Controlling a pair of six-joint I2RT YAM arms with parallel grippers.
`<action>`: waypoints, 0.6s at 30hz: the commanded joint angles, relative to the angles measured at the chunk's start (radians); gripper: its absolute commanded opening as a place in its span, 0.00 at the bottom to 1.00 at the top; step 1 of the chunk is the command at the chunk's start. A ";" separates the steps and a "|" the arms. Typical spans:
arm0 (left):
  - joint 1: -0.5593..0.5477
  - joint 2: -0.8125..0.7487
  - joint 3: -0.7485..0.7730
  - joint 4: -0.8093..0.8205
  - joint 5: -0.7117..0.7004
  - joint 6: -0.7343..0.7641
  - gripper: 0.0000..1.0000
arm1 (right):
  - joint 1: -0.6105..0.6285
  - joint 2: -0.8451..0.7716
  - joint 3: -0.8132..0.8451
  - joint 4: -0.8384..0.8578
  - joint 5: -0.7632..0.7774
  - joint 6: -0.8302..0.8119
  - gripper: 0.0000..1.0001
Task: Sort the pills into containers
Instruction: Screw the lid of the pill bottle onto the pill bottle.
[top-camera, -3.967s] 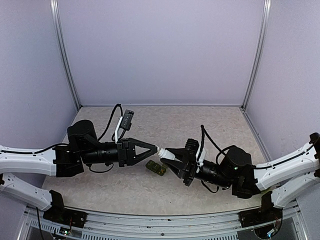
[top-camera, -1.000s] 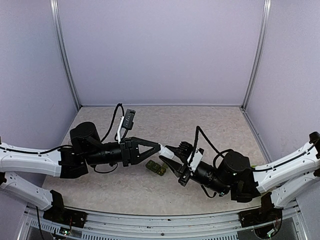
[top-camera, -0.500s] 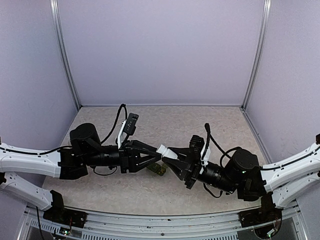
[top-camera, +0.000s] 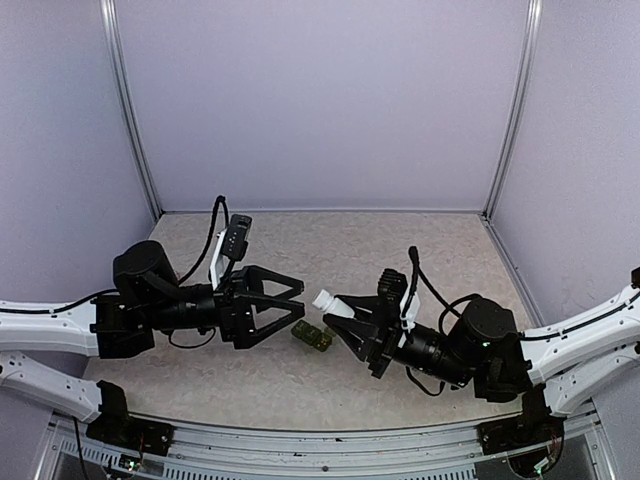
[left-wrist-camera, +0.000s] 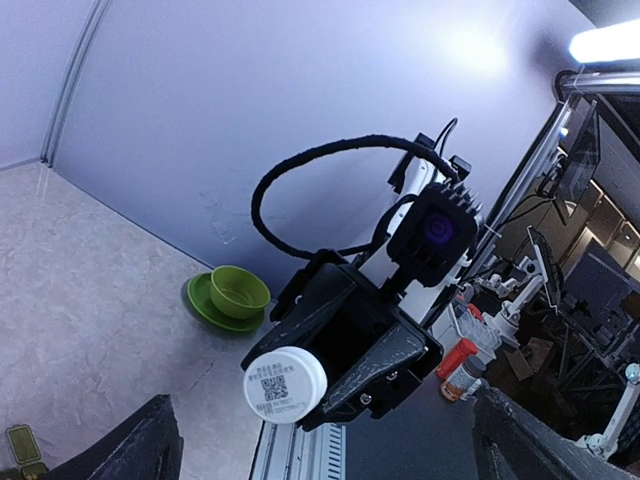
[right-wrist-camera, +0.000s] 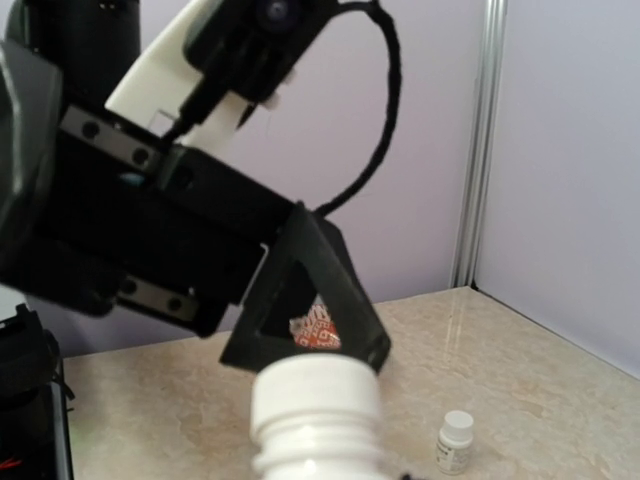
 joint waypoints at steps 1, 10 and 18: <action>-0.005 -0.027 0.015 -0.085 -0.083 -0.013 0.99 | 0.010 -0.019 0.017 0.007 0.010 -0.010 0.18; -0.007 0.022 0.067 -0.137 -0.094 -0.076 0.99 | 0.010 0.058 0.092 -0.020 0.019 -0.043 0.17; -0.024 0.029 0.076 -0.119 -0.094 -0.074 0.99 | 0.010 0.119 0.115 -0.021 0.086 -0.043 0.17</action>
